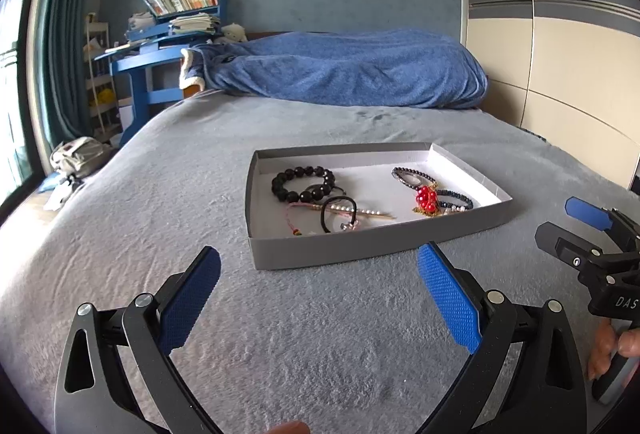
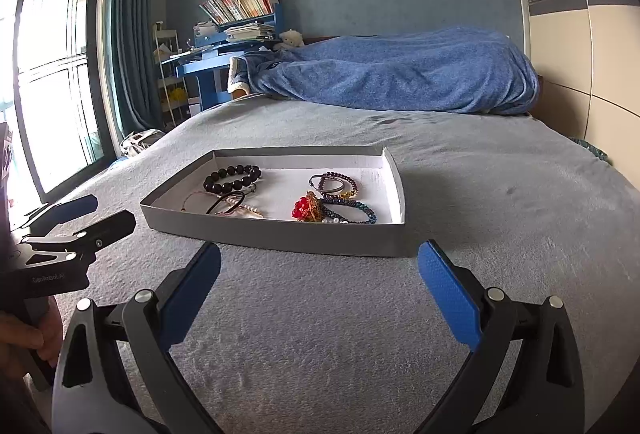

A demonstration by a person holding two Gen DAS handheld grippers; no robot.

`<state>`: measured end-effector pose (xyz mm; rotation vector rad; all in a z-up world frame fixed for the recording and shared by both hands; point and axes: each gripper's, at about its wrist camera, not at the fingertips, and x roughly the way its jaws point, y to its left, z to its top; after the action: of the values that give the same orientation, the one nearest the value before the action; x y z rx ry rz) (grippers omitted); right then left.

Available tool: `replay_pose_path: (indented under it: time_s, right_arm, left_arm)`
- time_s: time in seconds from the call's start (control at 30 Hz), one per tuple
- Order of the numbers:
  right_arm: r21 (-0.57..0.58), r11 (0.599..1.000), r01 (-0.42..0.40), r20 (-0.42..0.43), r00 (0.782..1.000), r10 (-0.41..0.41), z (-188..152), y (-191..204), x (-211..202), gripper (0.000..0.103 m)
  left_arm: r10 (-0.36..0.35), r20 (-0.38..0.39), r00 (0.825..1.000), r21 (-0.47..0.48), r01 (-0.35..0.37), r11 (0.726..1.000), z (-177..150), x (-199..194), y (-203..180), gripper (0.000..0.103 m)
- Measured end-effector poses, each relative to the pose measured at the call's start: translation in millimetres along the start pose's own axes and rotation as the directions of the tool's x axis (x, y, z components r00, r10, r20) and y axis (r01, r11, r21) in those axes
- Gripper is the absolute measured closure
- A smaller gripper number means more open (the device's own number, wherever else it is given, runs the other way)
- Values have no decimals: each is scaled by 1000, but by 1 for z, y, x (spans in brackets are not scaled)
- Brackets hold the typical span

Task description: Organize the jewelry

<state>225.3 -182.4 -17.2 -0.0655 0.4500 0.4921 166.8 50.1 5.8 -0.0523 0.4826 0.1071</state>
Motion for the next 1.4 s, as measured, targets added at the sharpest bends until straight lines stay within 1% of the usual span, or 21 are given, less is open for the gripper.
replay_pose_path:
  time_s: [0.57,0.77,1.4]
  right_arm:
    - [-22,1000,-12,-4,1000,12,2,6,0,6]
    - [-17,1000,-14,-5,1000,14,2,6,1,6]
    - [-15,1000,-14,-4,1000,14,2,6,1,6]
  left_arm:
    - [1,2,1000,9,-1,1000,-1,0,-2,5]
    - [0,6,1000,23,0,1000,-1,0,-5,5]
    - [-2,3,1000,20,2,1000,-1,-1,-6,5]
